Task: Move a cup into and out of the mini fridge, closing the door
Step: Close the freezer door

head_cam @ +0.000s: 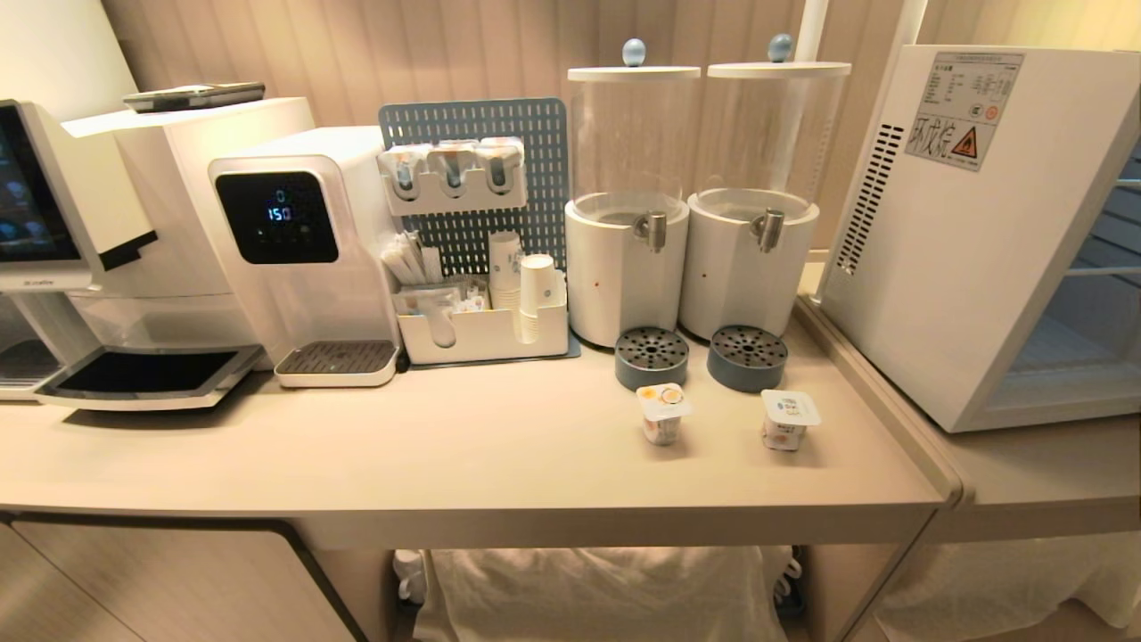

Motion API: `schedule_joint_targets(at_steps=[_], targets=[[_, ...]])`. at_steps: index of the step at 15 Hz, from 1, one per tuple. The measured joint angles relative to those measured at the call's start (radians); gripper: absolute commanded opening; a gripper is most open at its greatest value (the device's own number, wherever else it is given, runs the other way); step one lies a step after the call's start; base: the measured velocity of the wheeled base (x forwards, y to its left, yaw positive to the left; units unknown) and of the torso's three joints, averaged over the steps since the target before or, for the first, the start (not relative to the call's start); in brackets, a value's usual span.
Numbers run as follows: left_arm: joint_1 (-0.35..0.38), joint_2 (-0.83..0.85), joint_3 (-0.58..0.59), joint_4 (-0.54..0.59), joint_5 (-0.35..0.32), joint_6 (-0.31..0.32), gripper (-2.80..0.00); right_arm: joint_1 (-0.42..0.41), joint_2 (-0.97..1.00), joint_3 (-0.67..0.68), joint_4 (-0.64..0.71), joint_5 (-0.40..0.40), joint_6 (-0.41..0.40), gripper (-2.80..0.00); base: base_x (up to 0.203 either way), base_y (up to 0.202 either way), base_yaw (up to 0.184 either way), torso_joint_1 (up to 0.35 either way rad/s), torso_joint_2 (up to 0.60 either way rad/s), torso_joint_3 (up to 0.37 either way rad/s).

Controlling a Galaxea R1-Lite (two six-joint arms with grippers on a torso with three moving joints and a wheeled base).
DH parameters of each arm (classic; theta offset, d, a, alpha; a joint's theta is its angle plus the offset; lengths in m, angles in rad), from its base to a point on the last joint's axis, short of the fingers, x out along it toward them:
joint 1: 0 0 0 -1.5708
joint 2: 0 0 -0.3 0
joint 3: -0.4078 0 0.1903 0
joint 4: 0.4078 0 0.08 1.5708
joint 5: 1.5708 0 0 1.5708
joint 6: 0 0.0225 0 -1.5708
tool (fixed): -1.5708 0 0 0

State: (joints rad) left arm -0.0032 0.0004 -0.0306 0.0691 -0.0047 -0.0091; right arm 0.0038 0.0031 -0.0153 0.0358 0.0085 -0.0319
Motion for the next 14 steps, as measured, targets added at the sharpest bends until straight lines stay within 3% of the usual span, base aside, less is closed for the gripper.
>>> schedule_joint_targets(at_steps=[12, 14], targets=[[0.0, 0.0, 0.0, 0.0, 0.0, 0.003, -2.8, 0.0, -0.003, 0.005, -0.009, -0.005, 0.011, -2.8, 0.0, 0.0, 0.0, 0.0, 0.0, 0.0], [-0.001, 0.0, -0.001, 0.001, 0.0, 0.003, -2.8, 0.0, -0.003, 0.005, -0.009, -0.004, 0.011, -2.8, 0.003, -0.118, 0.002, 0.003, 0.0, 0.002]])
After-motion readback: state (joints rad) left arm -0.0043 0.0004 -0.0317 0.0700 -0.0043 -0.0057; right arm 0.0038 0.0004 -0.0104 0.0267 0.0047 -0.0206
